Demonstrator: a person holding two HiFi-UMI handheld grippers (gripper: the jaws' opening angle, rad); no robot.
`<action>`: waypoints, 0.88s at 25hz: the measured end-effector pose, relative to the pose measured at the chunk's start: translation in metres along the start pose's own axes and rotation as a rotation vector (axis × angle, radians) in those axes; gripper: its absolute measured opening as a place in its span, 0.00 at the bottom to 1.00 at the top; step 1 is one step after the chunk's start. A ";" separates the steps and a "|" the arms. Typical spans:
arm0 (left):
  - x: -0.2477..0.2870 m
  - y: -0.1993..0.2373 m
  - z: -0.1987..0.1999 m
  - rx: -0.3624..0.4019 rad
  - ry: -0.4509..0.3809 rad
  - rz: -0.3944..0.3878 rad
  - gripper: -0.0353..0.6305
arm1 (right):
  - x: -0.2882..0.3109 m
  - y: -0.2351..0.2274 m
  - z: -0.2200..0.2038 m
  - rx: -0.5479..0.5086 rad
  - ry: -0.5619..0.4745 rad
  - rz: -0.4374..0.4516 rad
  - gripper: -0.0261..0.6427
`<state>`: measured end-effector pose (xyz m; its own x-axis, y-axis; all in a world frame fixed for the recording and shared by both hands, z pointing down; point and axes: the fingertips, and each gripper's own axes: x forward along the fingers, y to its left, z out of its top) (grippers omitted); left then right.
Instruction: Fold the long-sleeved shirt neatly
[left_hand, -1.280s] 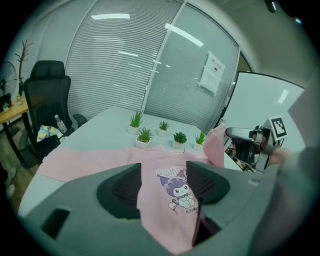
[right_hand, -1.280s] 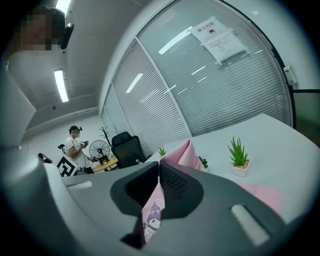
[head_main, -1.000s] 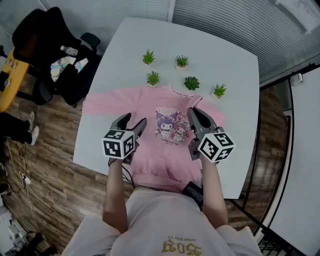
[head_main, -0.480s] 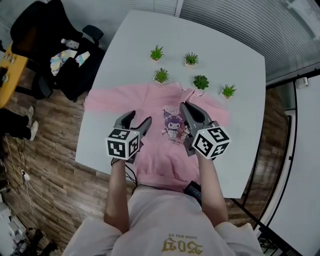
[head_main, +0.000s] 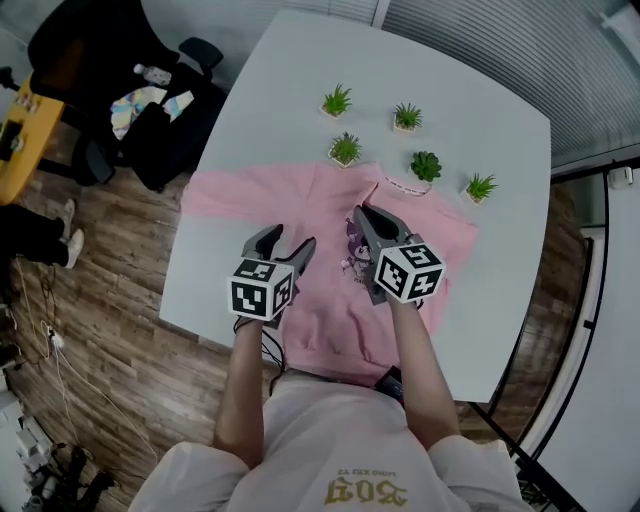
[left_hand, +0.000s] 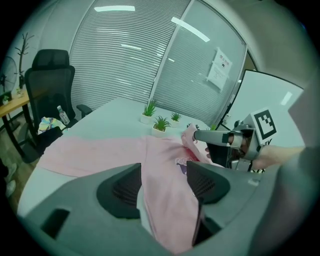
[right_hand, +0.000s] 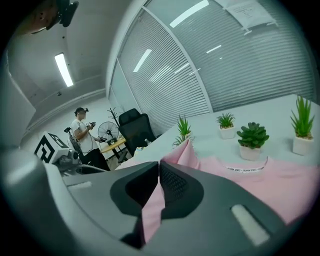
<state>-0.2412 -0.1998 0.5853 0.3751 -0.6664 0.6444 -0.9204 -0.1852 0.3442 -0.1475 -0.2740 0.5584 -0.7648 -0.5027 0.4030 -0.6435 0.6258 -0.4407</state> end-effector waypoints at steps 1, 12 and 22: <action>0.001 0.001 -0.003 -0.005 0.005 -0.002 0.49 | 0.006 -0.002 -0.007 0.013 0.010 -0.002 0.07; 0.003 0.007 -0.026 -0.026 0.041 -0.014 0.49 | 0.051 -0.008 -0.053 -0.042 0.144 -0.022 0.07; 0.006 -0.009 -0.019 -0.010 0.030 -0.044 0.50 | 0.038 0.014 -0.042 -0.045 0.106 0.025 0.21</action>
<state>-0.2285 -0.1882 0.5988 0.4185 -0.6359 0.6485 -0.9019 -0.2069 0.3792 -0.1846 -0.2599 0.6010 -0.7718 -0.4218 0.4758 -0.6200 0.6651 -0.4161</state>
